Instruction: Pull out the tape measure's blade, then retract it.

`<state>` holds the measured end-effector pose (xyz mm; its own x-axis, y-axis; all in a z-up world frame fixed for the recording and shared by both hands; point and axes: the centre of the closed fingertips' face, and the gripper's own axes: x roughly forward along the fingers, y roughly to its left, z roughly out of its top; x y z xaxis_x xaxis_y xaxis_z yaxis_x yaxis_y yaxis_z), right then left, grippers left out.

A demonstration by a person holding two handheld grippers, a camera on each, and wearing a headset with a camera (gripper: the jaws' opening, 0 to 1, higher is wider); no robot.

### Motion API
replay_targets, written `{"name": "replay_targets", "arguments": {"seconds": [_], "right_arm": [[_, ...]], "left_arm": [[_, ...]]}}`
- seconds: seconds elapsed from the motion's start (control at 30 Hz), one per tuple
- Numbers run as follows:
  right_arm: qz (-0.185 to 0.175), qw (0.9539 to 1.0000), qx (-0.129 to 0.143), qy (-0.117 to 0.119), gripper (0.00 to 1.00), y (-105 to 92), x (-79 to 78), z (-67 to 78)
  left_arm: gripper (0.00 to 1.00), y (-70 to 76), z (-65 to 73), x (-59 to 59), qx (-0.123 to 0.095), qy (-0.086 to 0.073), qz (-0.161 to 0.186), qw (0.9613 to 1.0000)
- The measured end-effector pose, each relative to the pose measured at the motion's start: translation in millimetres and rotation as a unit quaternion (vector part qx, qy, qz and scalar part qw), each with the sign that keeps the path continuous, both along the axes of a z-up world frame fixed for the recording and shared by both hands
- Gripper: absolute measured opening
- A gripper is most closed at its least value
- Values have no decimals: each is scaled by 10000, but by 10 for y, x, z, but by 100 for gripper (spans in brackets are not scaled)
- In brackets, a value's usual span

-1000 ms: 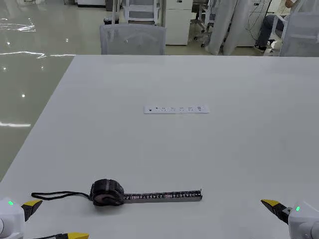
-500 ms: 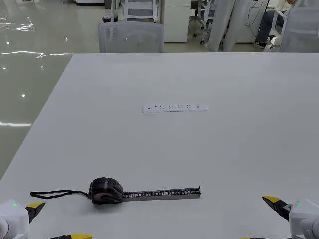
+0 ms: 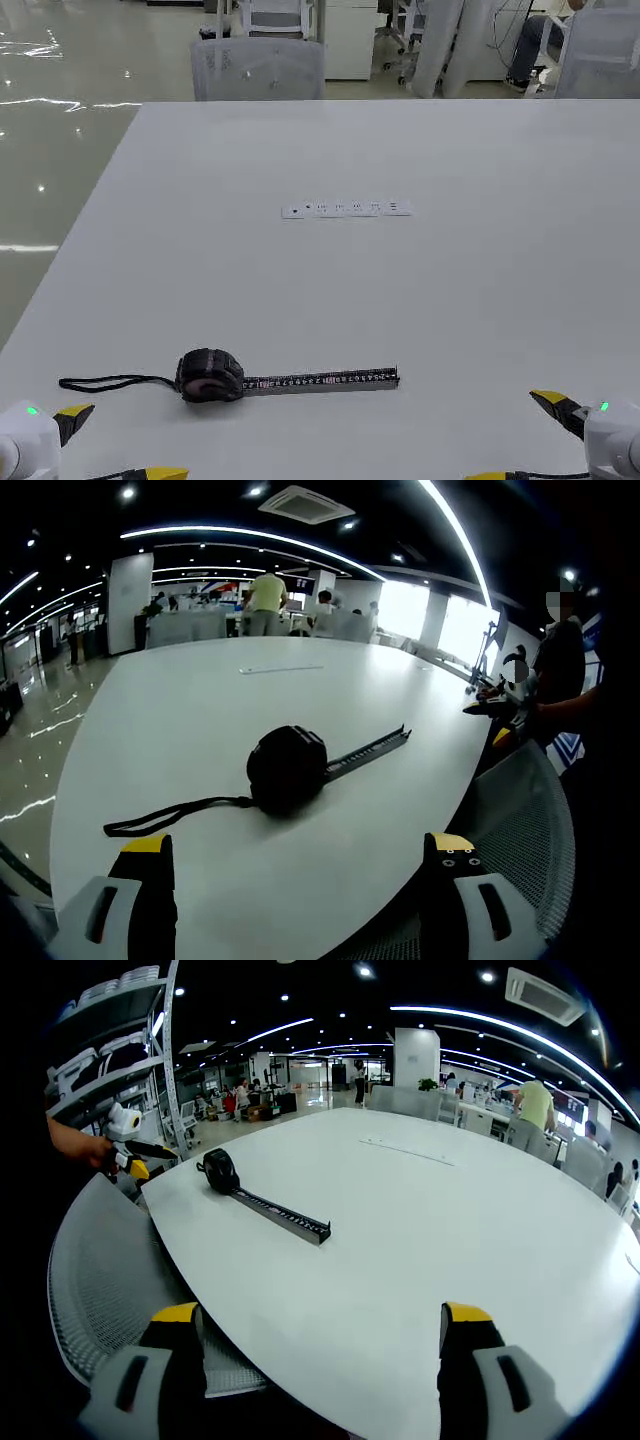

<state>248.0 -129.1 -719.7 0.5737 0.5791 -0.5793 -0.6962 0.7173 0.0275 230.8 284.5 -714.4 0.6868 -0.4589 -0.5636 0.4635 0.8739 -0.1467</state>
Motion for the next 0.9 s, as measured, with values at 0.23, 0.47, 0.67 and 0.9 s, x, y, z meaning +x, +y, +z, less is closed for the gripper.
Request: {"name": "replay_targets", "arguments": {"seconds": [0.23,0.47,0.67,0.9], "right_arm": [[44,10000,-42,-15,100,7,2,18],[68,10000,-61,-24,100,3,76,43],[259,9995,-199,-6,99,21,136,46],[569,9981,-251,-21,99,94,270,119]], "left_arm": [[100,41,57,53,5,-85,92,9999],[100,-11,55,99,15,-158,67,9999],[100,-73,56,132,17,-127,169,9998],[100,-177,58,197,-43,-94,339,9994]]}}
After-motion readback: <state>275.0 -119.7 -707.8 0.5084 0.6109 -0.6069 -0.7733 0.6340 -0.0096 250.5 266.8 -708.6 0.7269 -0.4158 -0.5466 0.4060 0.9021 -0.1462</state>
